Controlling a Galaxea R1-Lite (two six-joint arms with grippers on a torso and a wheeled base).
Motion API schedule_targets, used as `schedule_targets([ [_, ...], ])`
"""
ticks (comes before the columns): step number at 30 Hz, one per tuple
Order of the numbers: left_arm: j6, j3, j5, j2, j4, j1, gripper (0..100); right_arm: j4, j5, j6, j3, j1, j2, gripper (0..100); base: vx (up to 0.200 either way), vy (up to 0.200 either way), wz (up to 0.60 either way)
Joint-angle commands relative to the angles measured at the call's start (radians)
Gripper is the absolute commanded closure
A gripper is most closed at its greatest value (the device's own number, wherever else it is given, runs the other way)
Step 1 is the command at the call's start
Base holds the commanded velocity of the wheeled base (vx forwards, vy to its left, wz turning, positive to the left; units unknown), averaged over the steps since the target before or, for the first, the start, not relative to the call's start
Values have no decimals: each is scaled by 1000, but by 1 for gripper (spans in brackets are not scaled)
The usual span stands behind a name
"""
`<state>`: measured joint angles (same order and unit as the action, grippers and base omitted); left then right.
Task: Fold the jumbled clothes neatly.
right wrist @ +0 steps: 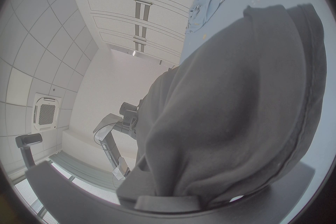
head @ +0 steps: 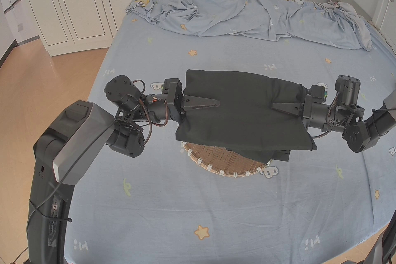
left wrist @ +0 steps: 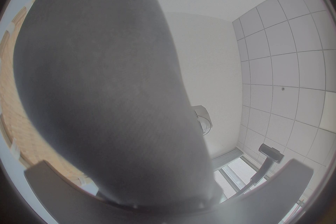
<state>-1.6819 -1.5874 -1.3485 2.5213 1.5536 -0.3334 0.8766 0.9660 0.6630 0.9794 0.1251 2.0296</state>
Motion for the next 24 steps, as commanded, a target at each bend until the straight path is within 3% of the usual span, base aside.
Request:
schedule_targets([
  [1, -4, -26, 0, 28, 17, 2, 100, 1, -7, 1, 7, 1, 1, 100, 0, 0, 0],
  [5, -9, -26, 2, 34, 17, 1, 100, -2, -10, 10, 10, 2, 4, 100, 0, 0, 0],
  [6, -9, -26, 2, 34, 17, 1, 0, -2, -10, 10, 10, 2, 4, 0, 0, 0, 0],
  [24, -58, -57, 2, 36, 17, 51, 0, -16, -21, 21, -1, -4, -32, 0, 0, 0, 0],
])
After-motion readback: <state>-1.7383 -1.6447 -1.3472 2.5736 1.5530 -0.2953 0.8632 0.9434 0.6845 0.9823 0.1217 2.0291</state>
